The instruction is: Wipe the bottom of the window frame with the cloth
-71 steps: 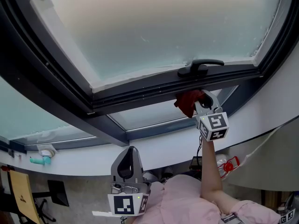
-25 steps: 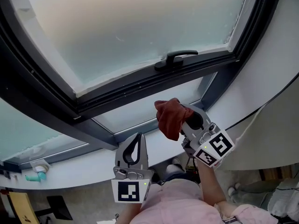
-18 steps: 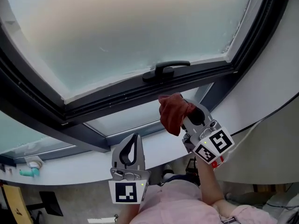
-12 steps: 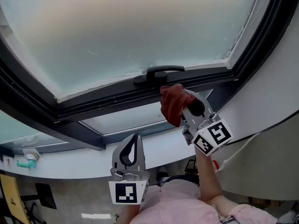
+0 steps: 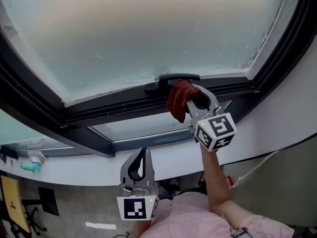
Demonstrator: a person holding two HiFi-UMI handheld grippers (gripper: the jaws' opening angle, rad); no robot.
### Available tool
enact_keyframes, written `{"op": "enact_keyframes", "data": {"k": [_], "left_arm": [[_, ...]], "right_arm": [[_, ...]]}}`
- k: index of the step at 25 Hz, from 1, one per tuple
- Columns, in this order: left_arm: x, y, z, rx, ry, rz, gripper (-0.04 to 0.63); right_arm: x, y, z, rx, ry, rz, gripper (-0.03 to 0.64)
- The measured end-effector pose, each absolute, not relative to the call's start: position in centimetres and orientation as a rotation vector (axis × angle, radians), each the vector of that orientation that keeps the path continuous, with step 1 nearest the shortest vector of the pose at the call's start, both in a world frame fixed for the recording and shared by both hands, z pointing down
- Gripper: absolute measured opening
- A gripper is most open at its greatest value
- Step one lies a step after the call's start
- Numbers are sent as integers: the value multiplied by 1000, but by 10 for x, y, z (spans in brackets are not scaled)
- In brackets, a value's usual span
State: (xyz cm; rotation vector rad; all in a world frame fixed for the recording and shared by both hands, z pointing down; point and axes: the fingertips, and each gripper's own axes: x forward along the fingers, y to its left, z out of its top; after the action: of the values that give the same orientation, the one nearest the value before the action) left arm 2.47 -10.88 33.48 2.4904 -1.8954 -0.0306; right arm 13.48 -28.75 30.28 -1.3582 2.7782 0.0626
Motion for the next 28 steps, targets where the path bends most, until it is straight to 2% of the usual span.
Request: {"op": "enact_keyframes", "data": {"k": [8,19,28], "left_arm": [[8,-112,323,2494,-1873,-48,-3],[15,-123,310,2565,-1807,-107,-3],[30,-128,309,2604,-1751,-115,-3]], "right_arm": [[128,-304,309,-1585,2914,211,57],[141,-305,314,-1601,3045,386,54],[178,-314,315,-1715,3008,366,54]]}}
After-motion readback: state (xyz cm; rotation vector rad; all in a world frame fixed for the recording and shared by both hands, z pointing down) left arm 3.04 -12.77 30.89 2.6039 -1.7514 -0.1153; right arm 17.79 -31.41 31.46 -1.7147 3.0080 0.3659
